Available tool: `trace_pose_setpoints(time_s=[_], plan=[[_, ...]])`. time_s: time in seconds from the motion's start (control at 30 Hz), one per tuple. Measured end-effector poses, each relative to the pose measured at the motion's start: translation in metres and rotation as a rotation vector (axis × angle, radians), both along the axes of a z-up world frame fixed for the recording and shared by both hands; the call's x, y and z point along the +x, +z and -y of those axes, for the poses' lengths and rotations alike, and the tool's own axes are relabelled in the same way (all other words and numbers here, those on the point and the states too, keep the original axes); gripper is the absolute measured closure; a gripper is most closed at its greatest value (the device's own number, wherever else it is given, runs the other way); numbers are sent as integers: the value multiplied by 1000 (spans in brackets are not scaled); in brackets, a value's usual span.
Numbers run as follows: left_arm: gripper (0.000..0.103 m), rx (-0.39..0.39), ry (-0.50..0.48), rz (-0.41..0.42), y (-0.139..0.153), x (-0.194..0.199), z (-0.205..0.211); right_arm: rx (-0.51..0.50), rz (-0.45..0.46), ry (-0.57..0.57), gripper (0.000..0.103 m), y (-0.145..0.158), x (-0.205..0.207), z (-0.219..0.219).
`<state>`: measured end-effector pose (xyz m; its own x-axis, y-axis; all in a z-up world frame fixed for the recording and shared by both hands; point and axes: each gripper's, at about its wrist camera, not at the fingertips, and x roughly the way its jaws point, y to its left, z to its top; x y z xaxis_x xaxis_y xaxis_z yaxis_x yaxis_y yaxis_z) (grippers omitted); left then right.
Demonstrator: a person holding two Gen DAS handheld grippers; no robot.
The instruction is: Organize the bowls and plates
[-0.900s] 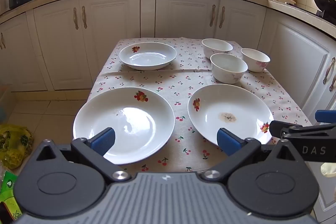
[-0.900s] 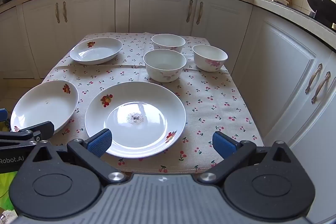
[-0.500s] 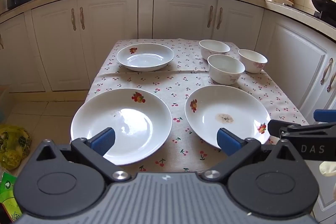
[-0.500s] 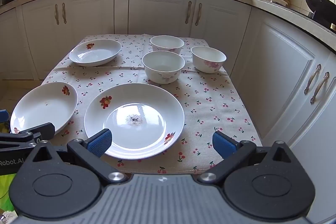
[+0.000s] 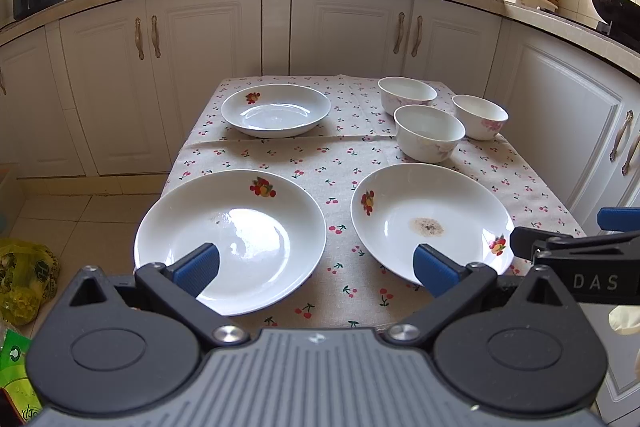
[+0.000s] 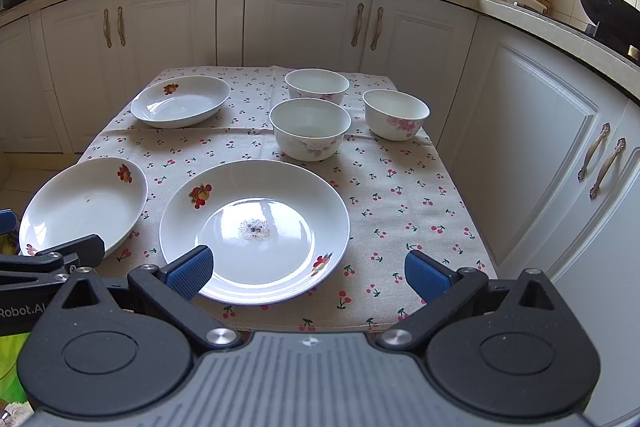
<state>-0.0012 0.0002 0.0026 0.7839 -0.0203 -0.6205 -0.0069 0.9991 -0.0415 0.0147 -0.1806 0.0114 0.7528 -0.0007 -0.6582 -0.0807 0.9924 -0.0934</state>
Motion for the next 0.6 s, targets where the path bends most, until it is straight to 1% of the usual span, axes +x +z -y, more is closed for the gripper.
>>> trace_pose_setpoints(time_s=[0.6], plan=[[1, 0, -7, 4, 1, -1, 2, 0, 1, 1, 0, 0, 0, 0]])
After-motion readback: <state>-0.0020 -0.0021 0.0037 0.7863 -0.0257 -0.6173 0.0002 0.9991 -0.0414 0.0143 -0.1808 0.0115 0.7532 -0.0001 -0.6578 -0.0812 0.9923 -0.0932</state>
